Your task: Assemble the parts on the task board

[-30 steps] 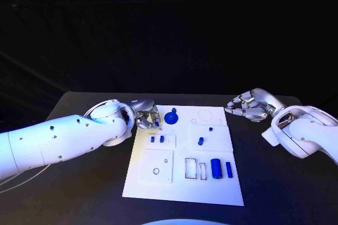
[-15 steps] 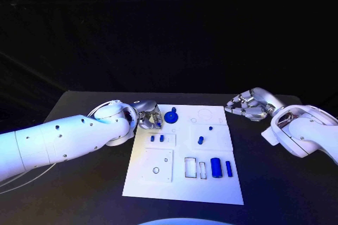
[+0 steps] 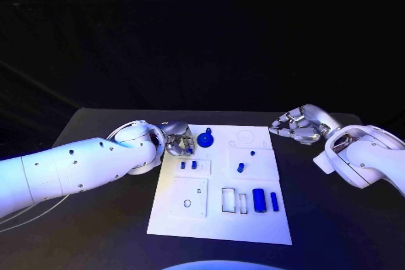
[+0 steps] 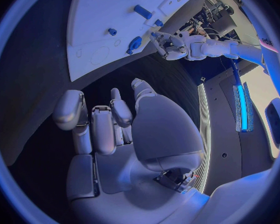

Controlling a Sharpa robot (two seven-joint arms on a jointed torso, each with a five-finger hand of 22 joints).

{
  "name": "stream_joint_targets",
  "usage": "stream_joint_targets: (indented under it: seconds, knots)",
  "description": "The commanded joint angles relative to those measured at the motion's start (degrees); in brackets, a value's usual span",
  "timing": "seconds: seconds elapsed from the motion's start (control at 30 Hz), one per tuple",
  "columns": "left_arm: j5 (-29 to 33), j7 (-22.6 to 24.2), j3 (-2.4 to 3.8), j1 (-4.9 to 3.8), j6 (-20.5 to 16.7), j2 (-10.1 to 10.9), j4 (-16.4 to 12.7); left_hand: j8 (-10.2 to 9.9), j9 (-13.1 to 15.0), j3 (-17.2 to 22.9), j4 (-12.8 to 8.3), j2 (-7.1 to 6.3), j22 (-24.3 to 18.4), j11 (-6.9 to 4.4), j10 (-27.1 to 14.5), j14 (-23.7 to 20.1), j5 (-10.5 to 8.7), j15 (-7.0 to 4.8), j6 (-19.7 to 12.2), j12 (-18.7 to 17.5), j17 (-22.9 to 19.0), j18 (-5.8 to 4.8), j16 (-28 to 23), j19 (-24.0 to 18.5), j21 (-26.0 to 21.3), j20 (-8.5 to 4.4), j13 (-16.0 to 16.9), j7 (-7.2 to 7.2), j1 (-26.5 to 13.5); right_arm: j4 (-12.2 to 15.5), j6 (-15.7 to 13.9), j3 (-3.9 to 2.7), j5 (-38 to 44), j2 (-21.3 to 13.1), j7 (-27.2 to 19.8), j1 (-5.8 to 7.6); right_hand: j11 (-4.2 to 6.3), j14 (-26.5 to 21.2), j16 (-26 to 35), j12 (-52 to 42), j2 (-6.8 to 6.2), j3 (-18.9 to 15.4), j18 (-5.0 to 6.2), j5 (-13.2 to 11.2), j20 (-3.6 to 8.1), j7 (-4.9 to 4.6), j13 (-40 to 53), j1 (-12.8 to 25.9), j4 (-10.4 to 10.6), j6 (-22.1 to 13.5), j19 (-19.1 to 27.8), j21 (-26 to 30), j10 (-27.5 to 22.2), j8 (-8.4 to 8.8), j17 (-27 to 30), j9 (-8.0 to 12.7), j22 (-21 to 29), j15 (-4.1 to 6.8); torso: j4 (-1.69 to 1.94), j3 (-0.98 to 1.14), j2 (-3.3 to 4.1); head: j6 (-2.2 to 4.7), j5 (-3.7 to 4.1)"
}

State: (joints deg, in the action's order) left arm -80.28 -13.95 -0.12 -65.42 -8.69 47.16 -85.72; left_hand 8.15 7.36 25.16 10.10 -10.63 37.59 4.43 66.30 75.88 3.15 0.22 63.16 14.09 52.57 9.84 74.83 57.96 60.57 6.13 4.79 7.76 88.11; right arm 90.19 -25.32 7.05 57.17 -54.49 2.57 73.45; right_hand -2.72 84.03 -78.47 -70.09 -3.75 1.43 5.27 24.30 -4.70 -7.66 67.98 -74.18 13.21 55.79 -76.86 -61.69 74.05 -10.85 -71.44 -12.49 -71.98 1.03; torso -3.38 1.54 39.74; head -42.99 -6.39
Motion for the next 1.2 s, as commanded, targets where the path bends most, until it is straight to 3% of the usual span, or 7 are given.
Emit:
stream_joint_targets:
  seconds: [0.03, 1.2]
  knots:
    - [0.06, -0.15, -0.02, 0.01, 1.58, -0.24, -0.02, -0.34, -0.05, 0.03, 0.3, -0.06, -0.18, -0.17, 0.44, 0.23, 0.19, 0.13, 0.34, -0.22, -0.08, 0.6, 0.25, -0.33, -0.2, 0.11, -0.08, -0.06, -0.65, 0.04, -0.03, -0.02, 0.21, 0.04, -0.32, -0.03, 0.03, 1.99, 0.15, -0.07, -0.18, -0.06, 0.72, 0.28, -0.01, 0.2, 0.03, -0.28, 0.13, -0.37, 0.18, 0.21, -0.19, -0.17, -0.02, -0.09, 0.04, 0.46, 0.0, -0.01, 0.01, 0.02, 0.06]
    - [-1.03, -2.26, -0.08, 0.03, 3.48, -0.98, 0.14, -0.78, -0.21, 0.03, 0.09, -0.41, -0.61, -0.07, 0.3, -0.05, 0.18, 0.19, 0.08, -0.73, -0.53, 0.69, 0.15, -0.66, -0.48, 0.06, -0.07, 0.03, -0.8, 0.19, -0.06, -0.03, 0.21, -0.14, -0.4, -0.04, 0.04, 2.0, 0.14, -0.13, -0.17, -0.06, 0.71, 0.31, -0.01, 0.2, 0.09, -0.32, 0.13, -0.37, 0.15, 0.19, -0.14, -0.2, -0.05, -0.1, 0.01, 0.47, 0.03, -0.03, -0.02, -0.17, 0.14]
